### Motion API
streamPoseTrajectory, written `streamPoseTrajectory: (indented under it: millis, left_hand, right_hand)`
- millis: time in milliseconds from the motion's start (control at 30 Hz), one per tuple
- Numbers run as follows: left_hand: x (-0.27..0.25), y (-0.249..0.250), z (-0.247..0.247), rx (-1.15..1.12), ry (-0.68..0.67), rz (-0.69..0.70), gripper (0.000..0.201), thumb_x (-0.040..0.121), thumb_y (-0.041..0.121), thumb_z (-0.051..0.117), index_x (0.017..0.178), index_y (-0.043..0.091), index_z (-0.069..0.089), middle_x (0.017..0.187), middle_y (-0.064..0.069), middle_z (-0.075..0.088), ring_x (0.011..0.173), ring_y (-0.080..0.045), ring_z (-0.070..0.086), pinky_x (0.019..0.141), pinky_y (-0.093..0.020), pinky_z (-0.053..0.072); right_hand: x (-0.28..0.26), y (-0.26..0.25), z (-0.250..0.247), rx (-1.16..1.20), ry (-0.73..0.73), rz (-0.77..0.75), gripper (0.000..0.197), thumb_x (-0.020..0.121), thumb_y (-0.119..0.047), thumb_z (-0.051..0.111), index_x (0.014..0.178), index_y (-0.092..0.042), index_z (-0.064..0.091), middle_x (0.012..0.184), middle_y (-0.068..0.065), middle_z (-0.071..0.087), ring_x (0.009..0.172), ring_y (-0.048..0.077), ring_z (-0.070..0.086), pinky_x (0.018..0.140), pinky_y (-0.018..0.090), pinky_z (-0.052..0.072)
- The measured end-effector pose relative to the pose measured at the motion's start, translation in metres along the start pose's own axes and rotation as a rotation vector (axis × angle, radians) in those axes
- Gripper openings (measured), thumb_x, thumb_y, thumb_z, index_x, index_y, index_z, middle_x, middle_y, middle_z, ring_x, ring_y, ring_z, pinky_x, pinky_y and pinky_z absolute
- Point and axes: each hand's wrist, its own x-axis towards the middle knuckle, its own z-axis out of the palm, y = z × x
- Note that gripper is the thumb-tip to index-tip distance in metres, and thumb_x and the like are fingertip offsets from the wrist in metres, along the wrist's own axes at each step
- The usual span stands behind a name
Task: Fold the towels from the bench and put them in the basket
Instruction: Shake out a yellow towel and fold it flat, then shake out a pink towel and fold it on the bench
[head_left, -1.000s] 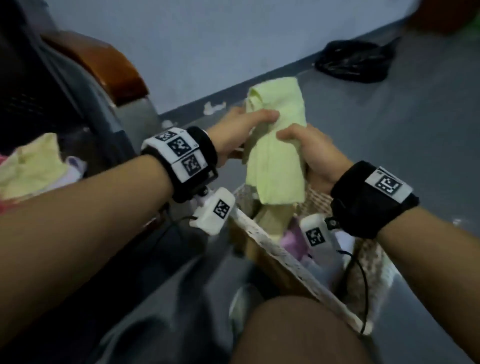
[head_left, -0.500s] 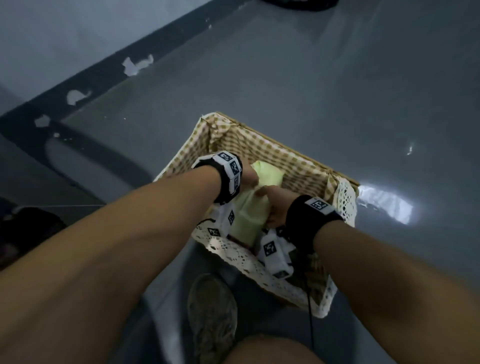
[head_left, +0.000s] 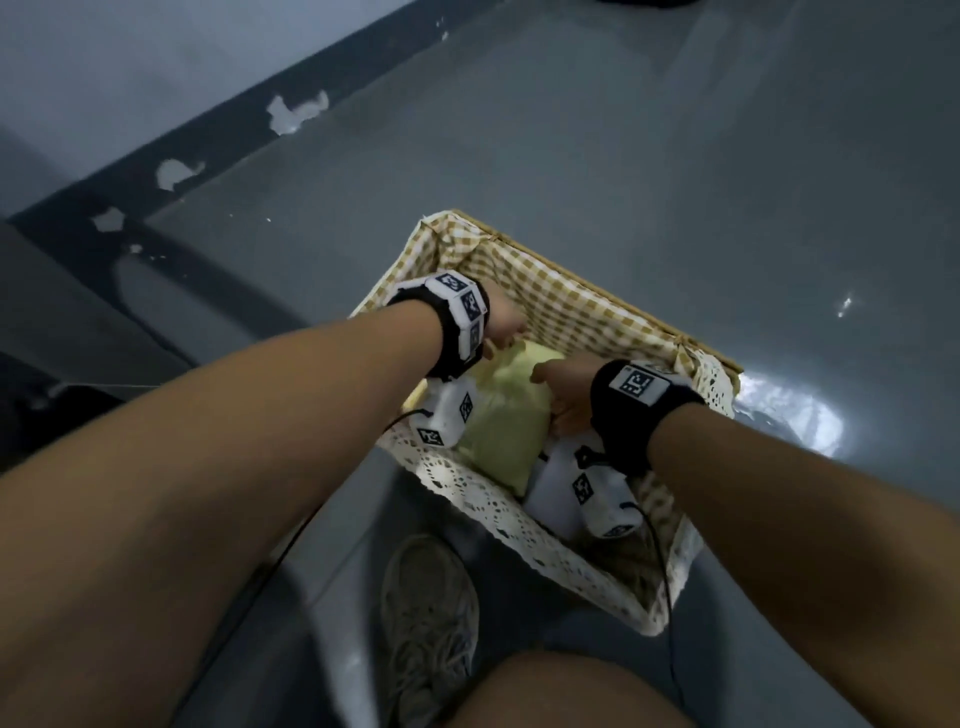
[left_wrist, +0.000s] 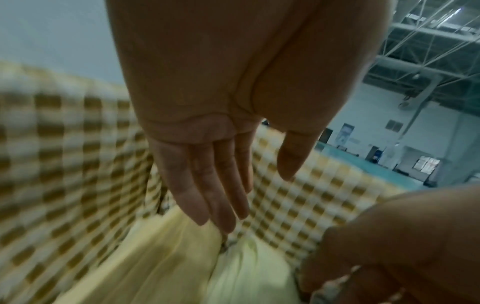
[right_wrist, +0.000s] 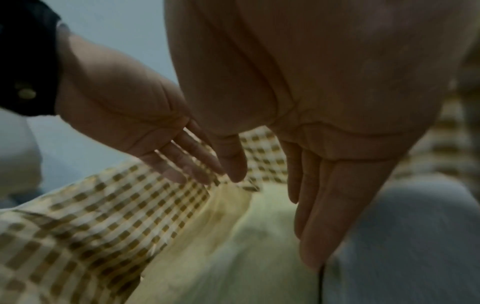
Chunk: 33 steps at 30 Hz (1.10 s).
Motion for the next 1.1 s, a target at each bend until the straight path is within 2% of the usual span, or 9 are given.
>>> streamPoseTrajectory:
  millis: [100, 167, 233, 333, 500, 700, 900, 1000, 1100]
  left_hand:
    - [-0.038, 0.011, -0.03, -0.139, 0.063, 0.093, 0.026, 0.094, 0.028, 0.063, 0.106, 0.005, 0.069, 0.108, -0.011, 0.075, 0.085, -0.024, 0.072, 0.072, -0.035, 0.059]
    - [-0.077, 0.012, -0.052, -0.153, 0.118, 0.158, 0.028, 0.094, 0.029, 0.064, 0.106, 0.004, 0.071, 0.104, -0.012, 0.076, 0.087, -0.028, 0.074, 0.075, -0.038, 0.06]
    - [-0.12, -0.001, -0.075, -0.093, 0.226, 0.214, 0.029, 0.093, 0.034, 0.066, 0.101, 0.008, 0.075, 0.092, -0.01, 0.076, 0.081, -0.028, 0.072, 0.079, -0.036, 0.059]
    - [-0.18, -0.027, -0.106, 0.008, 0.399, 0.25, 0.03, 0.093, 0.041, 0.062, 0.1, 0.016, 0.076, 0.088, -0.003, 0.075, 0.08, -0.02, 0.069, 0.08, -0.032, 0.057]
    - [-0.291, -0.122, -0.159, -0.102, 0.599, 0.236, 0.009, 0.091, 0.026, 0.064, 0.092, 0.021, 0.072, 0.09, 0.002, 0.077, 0.079, -0.012, 0.074, 0.084, -0.034, 0.059]
    - [-0.392, -0.269, -0.161, 0.058, 0.801, -0.007, 0.017, 0.091, 0.031, 0.064, 0.103, 0.021, 0.071, 0.1, 0.006, 0.072, 0.092, -0.013, 0.065, 0.083, -0.027, 0.048]
    - [-0.448, -0.398, -0.136, 0.163, 0.759, -0.322, 0.03, 0.093, 0.032, 0.06, 0.119, 0.019, 0.066, 0.118, -0.002, 0.07, 0.105, -0.022, 0.064, 0.084, -0.029, 0.046]
    - [-0.465, -0.448, -0.124, 0.199, 0.74, -0.468, 0.045, 0.088, 0.04, 0.064, 0.128, 0.019, 0.057, 0.124, -0.009, 0.061, 0.11, -0.029, 0.059, 0.088, -0.034, 0.046]
    - [-0.473, -0.484, -0.11, 0.174, 0.746, -0.577, 0.069, 0.077, 0.039, 0.073, 0.137, 0.021, 0.045, 0.13, -0.013, 0.052, 0.115, -0.034, 0.054, 0.096, -0.043, 0.048]
  right_hand:
    - [-0.042, -0.028, -0.005, -0.16, 0.079, -0.191, 0.04, 0.092, -0.036, 0.062, 0.115, -0.003, 0.059, 0.095, 0.013, 0.065, 0.083, 0.03, 0.069, 0.077, 0.04, 0.061]
    - [-0.078, -0.051, -0.002, -0.215, 0.058, -0.353, 0.029, 0.093, -0.034, 0.061, 0.104, -0.007, 0.063, 0.095, 0.01, 0.069, 0.074, 0.025, 0.069, 0.065, 0.033, 0.059]
    - [-0.119, -0.076, 0.012, -0.278, -0.013, -0.527, 0.016, 0.094, -0.029, 0.059, 0.096, -0.014, 0.065, 0.098, 0.009, 0.071, 0.074, 0.023, 0.068, 0.071, 0.036, 0.059]
    - [-0.169, -0.106, 0.034, -0.388, -0.108, -0.699, 0.017, 0.097, -0.021, 0.057, 0.105, -0.01, 0.067, 0.1, 0.013, 0.07, 0.081, 0.025, 0.067, 0.084, 0.041, 0.057]
    - [-0.246, -0.151, 0.11, -0.468, -0.288, -0.925, 0.024, 0.097, -0.026, 0.06, 0.114, -0.01, 0.066, 0.105, 0.008, 0.074, 0.09, 0.02, 0.072, 0.082, 0.032, 0.055]
    - [-0.3, -0.181, 0.257, -0.714, -0.481, -1.078, 0.015, 0.097, -0.018, 0.061, 0.11, -0.01, 0.064, 0.095, 0.011, 0.07, 0.078, 0.02, 0.061, 0.066, 0.028, 0.047]
    - [-0.325, -0.189, 0.39, -1.079, -0.502, -1.22, 0.02, 0.092, -0.024, 0.066, 0.109, -0.014, 0.068, 0.091, 0.006, 0.074, 0.076, 0.017, 0.072, 0.058, 0.023, 0.053]
    - [-0.327, -0.189, 0.434, -1.102, -0.458, -1.228, 0.022, 0.091, -0.022, 0.067, 0.107, -0.008, 0.072, 0.09, 0.007, 0.075, 0.077, 0.019, 0.07, 0.065, 0.029, 0.056]
    - [-0.324, -0.179, 0.467, -1.188, -0.416, -1.271, 0.036, 0.091, -0.028, 0.068, 0.12, -0.007, 0.069, 0.108, 0.011, 0.073, 0.094, 0.022, 0.068, 0.078, 0.031, 0.054]
